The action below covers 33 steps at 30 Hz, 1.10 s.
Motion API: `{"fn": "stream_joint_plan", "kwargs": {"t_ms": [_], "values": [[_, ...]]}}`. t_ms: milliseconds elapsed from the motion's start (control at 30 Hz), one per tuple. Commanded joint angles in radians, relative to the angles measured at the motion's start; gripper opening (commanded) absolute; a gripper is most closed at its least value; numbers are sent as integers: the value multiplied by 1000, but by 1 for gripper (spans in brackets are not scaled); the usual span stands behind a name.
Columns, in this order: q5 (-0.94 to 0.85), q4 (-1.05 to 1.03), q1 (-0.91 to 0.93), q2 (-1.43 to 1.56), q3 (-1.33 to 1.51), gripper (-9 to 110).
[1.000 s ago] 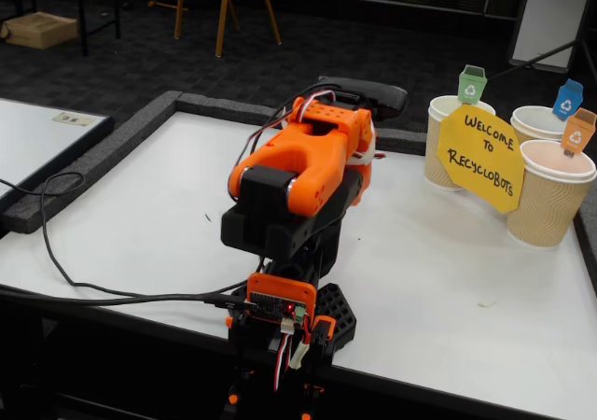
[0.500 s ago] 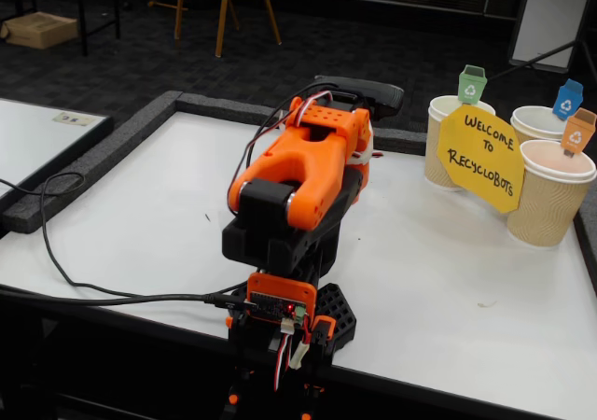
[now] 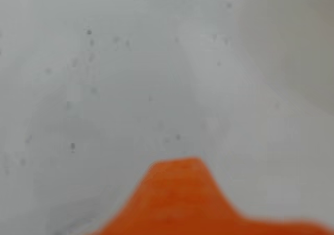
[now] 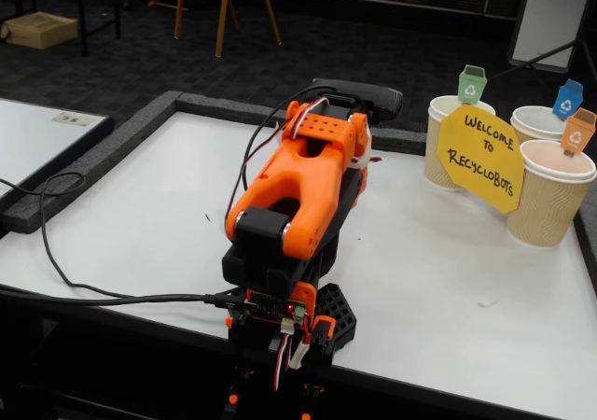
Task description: Sort rubbish by color.
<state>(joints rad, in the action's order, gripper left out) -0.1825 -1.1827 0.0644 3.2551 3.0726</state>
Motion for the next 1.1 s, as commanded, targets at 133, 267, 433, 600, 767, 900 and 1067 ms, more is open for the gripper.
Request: {"fn": "stream_joint_plan", "kwargs": {"t_ms": [133, 267, 433, 600, 767, 900, 1067], "values": [[-9, -37, -37, 32, -52, 1], [-9, -37, -34, 32, -52, 1], [-8, -38, -26, 32, -52, 1], [-8, -38, -26, 32, -52, 2], [-18, -38, -28, 32, -52, 2], [-18, -37, -32, 32, -52, 3], [-20, -35, -38, 32, -52, 3]]}}
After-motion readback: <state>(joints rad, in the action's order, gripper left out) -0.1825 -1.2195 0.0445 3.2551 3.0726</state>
